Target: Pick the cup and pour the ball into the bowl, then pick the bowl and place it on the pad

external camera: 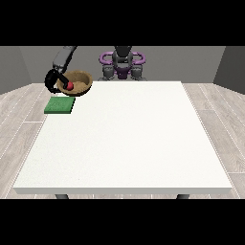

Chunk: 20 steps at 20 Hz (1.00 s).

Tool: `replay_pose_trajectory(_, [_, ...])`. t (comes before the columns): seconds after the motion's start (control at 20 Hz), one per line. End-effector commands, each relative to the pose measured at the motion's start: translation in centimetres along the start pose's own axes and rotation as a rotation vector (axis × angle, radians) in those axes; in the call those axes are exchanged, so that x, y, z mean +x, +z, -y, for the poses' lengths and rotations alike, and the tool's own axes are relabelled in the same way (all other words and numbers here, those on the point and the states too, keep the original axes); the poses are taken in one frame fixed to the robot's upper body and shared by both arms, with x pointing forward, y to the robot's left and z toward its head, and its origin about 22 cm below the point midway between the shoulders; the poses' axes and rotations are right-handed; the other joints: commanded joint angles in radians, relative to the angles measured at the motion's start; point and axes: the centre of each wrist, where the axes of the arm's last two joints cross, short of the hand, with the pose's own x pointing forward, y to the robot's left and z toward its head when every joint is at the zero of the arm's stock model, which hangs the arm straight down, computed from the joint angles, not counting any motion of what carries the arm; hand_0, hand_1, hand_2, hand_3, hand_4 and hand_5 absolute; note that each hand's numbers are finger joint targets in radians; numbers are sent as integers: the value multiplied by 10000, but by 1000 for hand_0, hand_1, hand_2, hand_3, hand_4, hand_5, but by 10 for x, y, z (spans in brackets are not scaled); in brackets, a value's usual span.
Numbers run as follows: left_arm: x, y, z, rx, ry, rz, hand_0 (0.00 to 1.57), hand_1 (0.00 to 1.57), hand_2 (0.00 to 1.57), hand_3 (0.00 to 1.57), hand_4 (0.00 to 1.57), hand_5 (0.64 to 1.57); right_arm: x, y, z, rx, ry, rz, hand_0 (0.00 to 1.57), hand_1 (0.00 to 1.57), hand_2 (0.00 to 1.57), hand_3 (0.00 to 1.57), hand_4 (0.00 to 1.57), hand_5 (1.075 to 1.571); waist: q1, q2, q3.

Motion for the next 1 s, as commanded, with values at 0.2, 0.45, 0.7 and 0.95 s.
replay_pose_trajectory(0.2, [-13, 8, -7, 129, 48, -123, 0, 0, 0, 0, 1206, 1543, 77, -15, 80, -861, 261, 251, 1571, 1571, 1571, 671, 1067, 1566, -308, -120, -48])
replay_pose_trajectory(0.45, [-7, 22, -40, 436, -66, 681, 0, 0, 0, 0, 1203, 1546, 63, -14, 98, -673, 185, 548, 1571, 1571, 1571, 461, 1109, 1567, -459, 668, -49])
replay_pose_trajectory(0.7, [-5, 16, -19, 155, -125, 969, 0, 0, 0, 0, 1212, 1555, 58, -18, 121, -1136, -46, 674, 1571, 1571, 1571, 461, 1109, 1567, -89, 1074, -40])
replay_pose_trajectory(0.95, [-3, 17, -33, 288, -8, 904, 0, 0, 0, 0, 1208, 1553, 44, -28, 61, -934, -1025, 245, 1571, 1571, 1571, 444, 1060, 1569, -1, 1066, -41])
